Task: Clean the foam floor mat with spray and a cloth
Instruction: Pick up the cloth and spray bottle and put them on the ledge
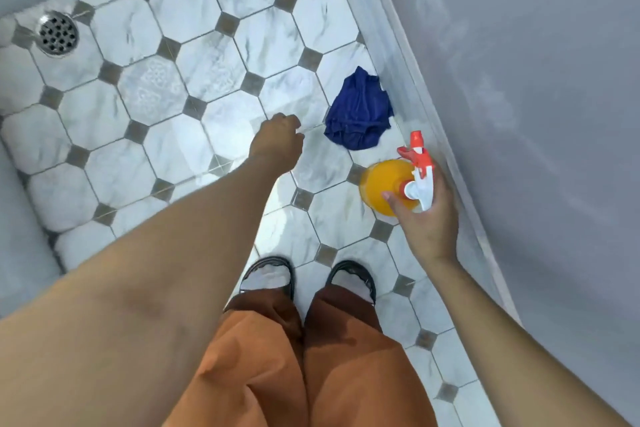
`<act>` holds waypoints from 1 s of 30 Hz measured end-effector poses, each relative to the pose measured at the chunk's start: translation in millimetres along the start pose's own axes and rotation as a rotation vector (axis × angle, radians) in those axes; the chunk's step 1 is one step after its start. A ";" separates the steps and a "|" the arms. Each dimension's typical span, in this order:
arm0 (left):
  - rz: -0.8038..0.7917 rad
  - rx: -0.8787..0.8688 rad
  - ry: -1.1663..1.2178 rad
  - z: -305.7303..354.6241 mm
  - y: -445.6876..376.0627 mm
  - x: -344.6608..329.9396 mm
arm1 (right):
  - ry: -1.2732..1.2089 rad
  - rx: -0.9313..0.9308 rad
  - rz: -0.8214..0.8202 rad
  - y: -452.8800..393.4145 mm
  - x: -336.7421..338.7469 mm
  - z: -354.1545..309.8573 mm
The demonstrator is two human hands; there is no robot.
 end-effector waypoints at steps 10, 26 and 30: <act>0.094 0.253 0.235 66.5 -113.0 -91.5 | -0.292 0.038 0.190 -14.6 -31.9 32.8; 0.215 0.227 0.828 89.1 54.3 218.9 | -0.246 0.027 0.062 -12.9 113.1 -252.8; 0.267 0.258 0.877 91.2 113.0 373.0 | -0.199 0.174 -0.037 -2.6 177.1 -385.1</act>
Point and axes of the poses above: each hand's wrist, its own y-axis away from the middle knuckle, its own x-axis out of the back of the hand, z = x × y, the point moved 4 cm from there along -y, towards the middle knuckle, and after that the axes turned 1 degree about z, right-handed, at the moved point
